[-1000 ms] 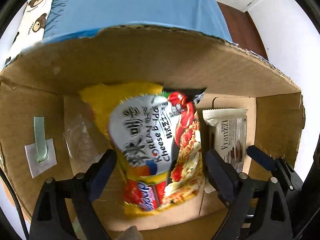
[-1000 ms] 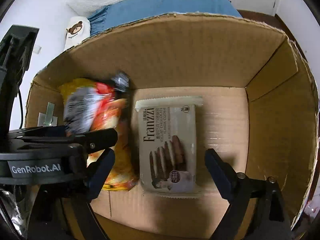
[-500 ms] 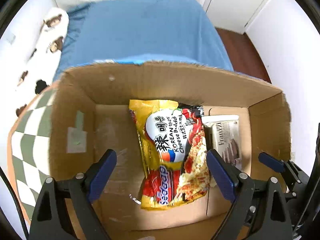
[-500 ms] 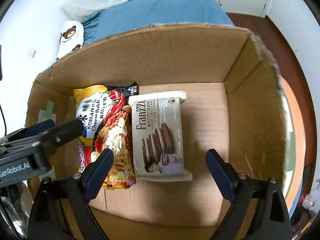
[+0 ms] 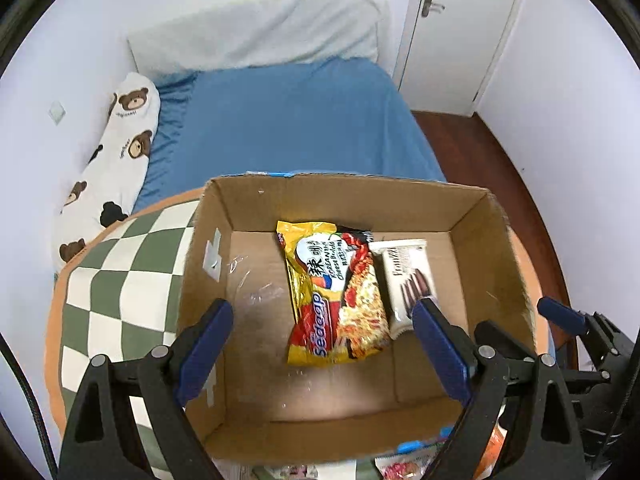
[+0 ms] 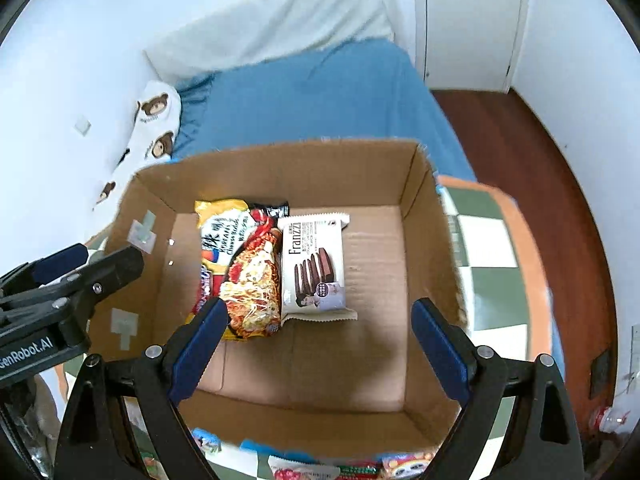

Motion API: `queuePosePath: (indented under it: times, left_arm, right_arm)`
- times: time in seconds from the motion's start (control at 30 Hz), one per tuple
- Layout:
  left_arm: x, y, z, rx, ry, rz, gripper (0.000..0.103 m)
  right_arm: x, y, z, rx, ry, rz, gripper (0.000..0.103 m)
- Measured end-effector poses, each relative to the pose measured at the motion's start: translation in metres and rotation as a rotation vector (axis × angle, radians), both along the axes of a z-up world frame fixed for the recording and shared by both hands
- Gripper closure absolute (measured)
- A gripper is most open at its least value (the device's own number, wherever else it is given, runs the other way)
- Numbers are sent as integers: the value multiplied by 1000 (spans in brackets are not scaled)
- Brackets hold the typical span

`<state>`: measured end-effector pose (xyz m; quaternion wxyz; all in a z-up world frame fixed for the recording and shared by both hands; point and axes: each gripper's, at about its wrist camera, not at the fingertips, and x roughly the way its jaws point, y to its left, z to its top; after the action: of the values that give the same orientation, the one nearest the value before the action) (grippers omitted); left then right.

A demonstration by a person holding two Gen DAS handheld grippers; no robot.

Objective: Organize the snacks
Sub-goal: 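Grasp the white cookie packet with left tool while right tool grasps the orange packet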

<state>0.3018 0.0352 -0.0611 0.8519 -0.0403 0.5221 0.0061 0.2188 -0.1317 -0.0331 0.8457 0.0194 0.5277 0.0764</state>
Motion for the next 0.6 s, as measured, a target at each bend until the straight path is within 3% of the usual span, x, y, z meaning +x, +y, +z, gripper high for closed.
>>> queuePosePath:
  times: [0.37,0.6]
  left_arm:
    - [-72,-8,46,-22,-103,9,11]
    - [-111,-8,24,-49,-29,38,11]
  right_arm:
    - [-71,-8,50,45,-70,-14,8]
    - [-117,-24,27,67,29,-39,8]
